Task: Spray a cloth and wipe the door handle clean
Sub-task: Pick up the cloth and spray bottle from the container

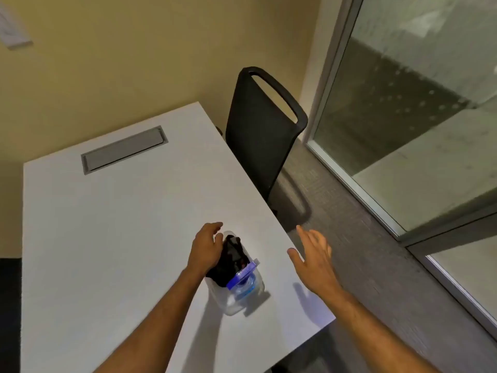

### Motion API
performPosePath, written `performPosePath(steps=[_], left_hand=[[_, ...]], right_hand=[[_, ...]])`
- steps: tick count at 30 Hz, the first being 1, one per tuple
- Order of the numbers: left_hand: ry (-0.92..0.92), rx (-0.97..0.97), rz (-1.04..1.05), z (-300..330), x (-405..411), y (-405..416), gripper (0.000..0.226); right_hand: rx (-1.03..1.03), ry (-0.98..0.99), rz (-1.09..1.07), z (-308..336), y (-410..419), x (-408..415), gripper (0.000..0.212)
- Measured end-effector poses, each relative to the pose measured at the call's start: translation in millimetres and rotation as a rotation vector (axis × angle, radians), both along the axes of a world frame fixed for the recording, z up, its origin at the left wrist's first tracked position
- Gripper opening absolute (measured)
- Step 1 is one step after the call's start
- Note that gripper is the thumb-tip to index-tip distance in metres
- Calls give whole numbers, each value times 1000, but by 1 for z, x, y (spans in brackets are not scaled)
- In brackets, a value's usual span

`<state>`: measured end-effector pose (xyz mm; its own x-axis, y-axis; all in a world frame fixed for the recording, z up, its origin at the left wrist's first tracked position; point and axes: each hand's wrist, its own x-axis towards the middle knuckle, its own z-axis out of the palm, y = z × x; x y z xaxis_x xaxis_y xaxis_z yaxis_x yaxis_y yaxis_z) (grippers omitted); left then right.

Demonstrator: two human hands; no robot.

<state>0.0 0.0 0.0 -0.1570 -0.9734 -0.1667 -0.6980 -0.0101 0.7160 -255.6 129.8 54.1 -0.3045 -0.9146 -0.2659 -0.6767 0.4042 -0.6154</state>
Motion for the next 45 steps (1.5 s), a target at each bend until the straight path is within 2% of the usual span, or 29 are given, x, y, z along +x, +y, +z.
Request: performPosePath(steps=[4, 9, 13, 18, 21, 29, 33, 36, 42, 45], left_hand=[[-232, 154, -99, -34, 2, -11, 29], [-476, 206, -237, -63, -1, -15, 24], [-563, 195, -310, -80, 0, -18, 25], [-673, 151, -403, -91, -3, -17, 39], [-729, 123, -399, -97, -9, -18, 31], [-568, 49, -426, -84, 0, -25, 26], [-423, 66, -437, -70, 4, -29, 23], [-294, 111, -474, -64, 7, -31, 16], [-160, 133, -493, -58, 14, -26, 16], [-101, 165, -469, -57, 21, -24, 17]], right_hand=[[6, -60, 8, -7, 0, 3, 56], [52, -101, 2, -28, 6, 3, 53], [43, -145, 21, -39, 9, 5, 53], [55, -172, 18, -42, 13, 7, 56], [63, -192, 16, -42, 16, 8, 59], [179, -277, 114, -42, 15, 43, 77], [193, -440, 139, -44, 7, 78, 97], [146, -551, 63, -48, 4, 101, 103], [64, -603, -184, -56, 1, 136, 86], [82, -569, -260, -66, 1, 145, 65]])
